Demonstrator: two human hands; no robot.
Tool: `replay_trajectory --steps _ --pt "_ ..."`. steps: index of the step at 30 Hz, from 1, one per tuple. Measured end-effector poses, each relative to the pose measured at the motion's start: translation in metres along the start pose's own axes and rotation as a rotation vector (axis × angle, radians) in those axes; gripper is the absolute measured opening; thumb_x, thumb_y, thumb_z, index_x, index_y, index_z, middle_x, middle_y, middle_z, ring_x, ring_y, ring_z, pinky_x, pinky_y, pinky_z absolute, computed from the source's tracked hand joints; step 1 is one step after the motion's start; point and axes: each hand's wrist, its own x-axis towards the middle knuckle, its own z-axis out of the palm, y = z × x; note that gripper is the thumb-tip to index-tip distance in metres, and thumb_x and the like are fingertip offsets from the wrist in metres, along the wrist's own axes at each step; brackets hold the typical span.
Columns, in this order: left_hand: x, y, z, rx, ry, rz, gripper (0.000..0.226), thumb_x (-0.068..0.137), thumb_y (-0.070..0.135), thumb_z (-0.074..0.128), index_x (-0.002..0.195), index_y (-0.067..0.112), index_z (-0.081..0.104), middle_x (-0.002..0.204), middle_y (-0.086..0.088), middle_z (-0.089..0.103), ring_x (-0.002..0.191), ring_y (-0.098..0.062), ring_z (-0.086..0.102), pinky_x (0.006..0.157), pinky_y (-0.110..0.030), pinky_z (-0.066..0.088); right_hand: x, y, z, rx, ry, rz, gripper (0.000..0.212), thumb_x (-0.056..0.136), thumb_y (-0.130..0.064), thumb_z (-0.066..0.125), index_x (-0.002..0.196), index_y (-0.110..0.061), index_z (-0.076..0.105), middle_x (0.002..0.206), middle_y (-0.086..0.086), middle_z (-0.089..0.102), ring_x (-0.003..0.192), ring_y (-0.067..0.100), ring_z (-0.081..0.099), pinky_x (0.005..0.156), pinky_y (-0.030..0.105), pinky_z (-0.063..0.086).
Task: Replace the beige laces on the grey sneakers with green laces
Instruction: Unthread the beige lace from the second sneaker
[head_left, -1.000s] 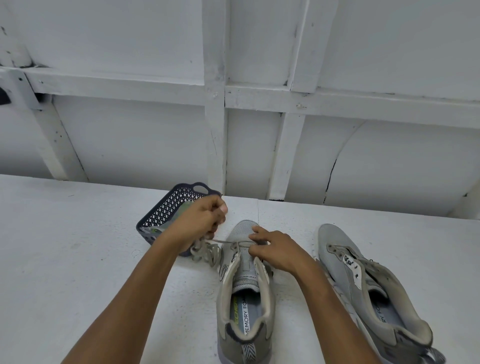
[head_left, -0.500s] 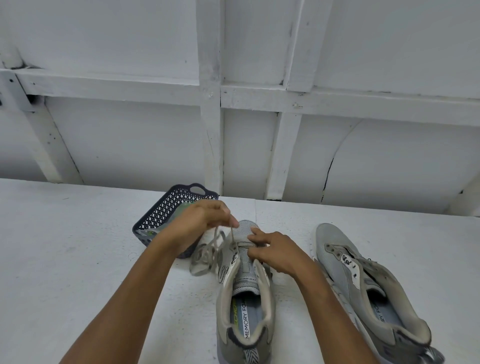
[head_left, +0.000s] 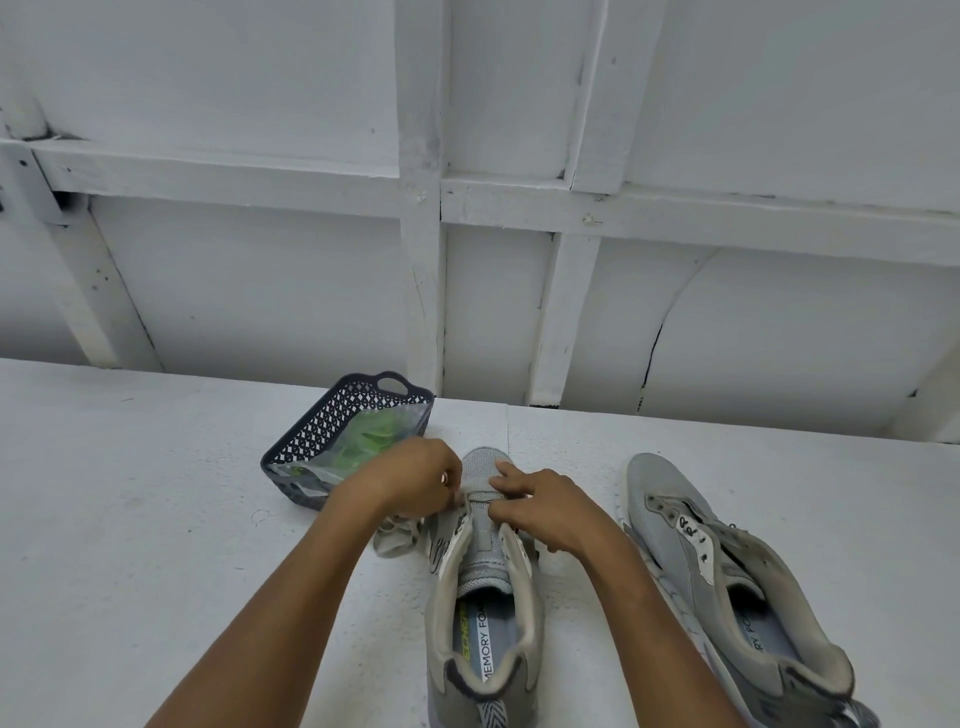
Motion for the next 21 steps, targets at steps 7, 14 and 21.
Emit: replay_trajectory --steps 7,14,21 --pt "-0.01 -0.004 -0.017 0.066 -0.026 -0.068 0.014 0.083 0.008 0.053 0.079 0.016 0.064 0.09 -0.001 0.07 0.086 -0.019 0.065 0.07 -0.029 0.052 -0.001 0.0 -0.001 -0.003 0.015 -0.001 0.05 0.083 -0.036 0.061 0.133 -0.033 0.06 0.148 -0.034 0.035 0.105 0.006 0.057 0.079 0.024 0.04" --pt "-0.035 -0.018 -0.045 0.0 0.17 -0.131 0.016 0.085 0.014 0.055 0.076 0.004 0.064 0.071 -0.006 0.062 0.064 -0.019 0.053 0.058 -0.028 0.04 -0.004 -0.003 -0.001 -0.094 0.041 -0.018 0.046 0.086 -0.037 0.055 0.132 -0.032 0.06 0.151 -0.027 0.037 0.107 0.009 0.056 0.089 0.03 0.044" --pt "-0.055 -0.012 -0.047 -0.178 0.267 0.048 0.021 0.095 0.033 0.063 0.074 0.03 0.061 0.07 0.009 0.063 0.06 -0.004 0.052 0.055 -0.021 0.037 -0.021 -0.027 -0.001 0.017 0.218 -0.27 0.03 0.096 -0.032 0.057 0.125 -0.027 0.064 0.124 -0.013 0.063 0.101 0.002 0.059 0.094 0.027 0.047"
